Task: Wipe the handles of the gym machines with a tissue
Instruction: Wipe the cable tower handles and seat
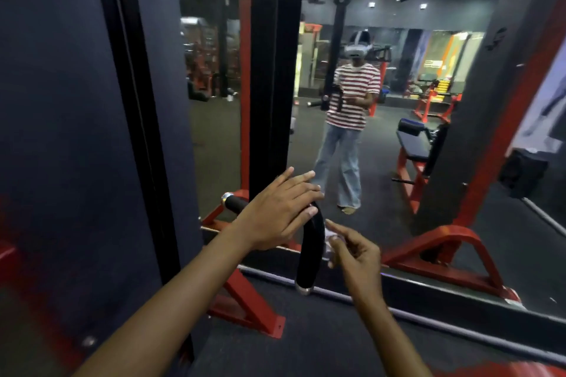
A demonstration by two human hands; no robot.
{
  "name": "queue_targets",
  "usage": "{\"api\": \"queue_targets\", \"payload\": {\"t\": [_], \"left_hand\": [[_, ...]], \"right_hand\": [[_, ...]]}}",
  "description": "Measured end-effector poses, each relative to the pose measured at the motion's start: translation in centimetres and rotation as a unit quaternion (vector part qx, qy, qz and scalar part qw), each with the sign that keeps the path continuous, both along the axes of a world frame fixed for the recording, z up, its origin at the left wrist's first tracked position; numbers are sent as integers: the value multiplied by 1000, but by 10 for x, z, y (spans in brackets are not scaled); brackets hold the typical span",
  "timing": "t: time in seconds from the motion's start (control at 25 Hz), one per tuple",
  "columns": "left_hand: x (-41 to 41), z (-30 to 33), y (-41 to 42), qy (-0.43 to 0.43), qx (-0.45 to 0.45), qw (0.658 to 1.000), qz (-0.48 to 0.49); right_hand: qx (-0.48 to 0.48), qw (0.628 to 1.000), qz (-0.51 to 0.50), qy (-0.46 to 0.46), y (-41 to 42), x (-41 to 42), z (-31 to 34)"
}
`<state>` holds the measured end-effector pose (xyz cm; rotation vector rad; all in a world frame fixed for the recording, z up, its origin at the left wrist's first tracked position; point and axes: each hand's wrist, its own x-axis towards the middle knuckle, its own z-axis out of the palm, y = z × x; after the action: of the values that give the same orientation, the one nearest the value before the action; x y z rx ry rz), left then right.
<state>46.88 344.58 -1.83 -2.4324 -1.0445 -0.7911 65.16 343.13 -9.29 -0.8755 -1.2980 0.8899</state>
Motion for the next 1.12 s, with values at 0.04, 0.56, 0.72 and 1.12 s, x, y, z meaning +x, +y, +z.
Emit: {"api": "queue_targets", "payload": {"t": [0.04, 0.56, 0.72, 1.12], "left_hand": [[3, 1, -1, -4, -1, 1000, 19], [31, 3, -48, -22, -87, 969, 231], [34, 3, -49, -4, -93, 962, 257], [28, 8, -57, 15, -111, 960, 255]], "right_hand": [[4, 999, 41, -18, 5, 2, -5], [-10, 978, 113, -173, 37, 21, -65], [69, 979, 169, -88, 40, 12, -2], [44, 949, 187, -251, 22, 19, -96]]}}
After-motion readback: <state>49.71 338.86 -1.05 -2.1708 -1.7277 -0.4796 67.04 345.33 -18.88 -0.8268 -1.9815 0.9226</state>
